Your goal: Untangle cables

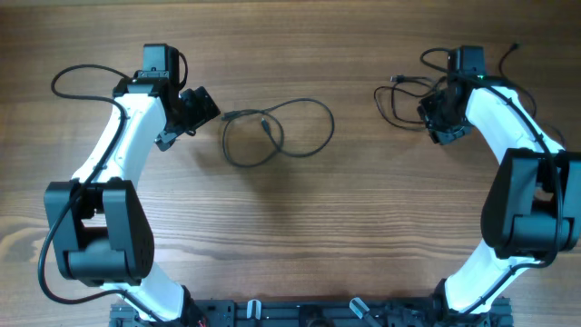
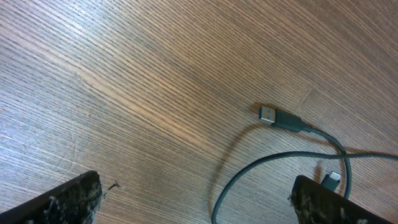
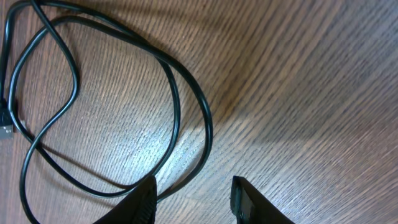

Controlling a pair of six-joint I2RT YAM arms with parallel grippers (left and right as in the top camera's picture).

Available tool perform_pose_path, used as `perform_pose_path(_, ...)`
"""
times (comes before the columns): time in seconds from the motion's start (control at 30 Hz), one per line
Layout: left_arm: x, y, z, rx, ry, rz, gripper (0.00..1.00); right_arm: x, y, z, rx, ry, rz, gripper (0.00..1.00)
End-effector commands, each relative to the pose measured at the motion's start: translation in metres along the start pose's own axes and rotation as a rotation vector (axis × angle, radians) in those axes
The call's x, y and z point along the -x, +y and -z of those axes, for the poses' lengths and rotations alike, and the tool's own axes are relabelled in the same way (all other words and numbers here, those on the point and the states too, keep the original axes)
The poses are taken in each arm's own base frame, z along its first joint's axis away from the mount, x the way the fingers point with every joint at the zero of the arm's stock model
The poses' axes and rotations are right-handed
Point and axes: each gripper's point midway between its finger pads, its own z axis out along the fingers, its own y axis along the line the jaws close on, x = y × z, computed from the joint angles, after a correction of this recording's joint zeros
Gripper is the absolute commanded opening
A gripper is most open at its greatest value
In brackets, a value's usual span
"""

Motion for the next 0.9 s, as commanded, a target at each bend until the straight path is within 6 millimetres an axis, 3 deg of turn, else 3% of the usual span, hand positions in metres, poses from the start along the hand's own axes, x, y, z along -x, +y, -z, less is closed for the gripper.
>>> perform_pose_path(0.0, 0.0006, 0.0037, -0.0033, 0.019, -0.003, 0.015, 1.00, -0.0030, 0.0093, 0.0025, 0.028, -0.015, -0.047, 0.40)
perform_pose_path(0.23, 0.0006, 0.0037, -0.0033, 0.019, -0.003, 0.015, 1.00, 0.0010, 0.0097, 0.0024, 0.018, -0.056, -0.055, 0.47)
perform_pose_path(0.87, 0.0006, 0.0037, -0.0033, 0.019, -0.003, 0.015, 1.00, 0.0059, 0.0078, -0.0041, -0.005, -0.100, -0.100, 0.49)
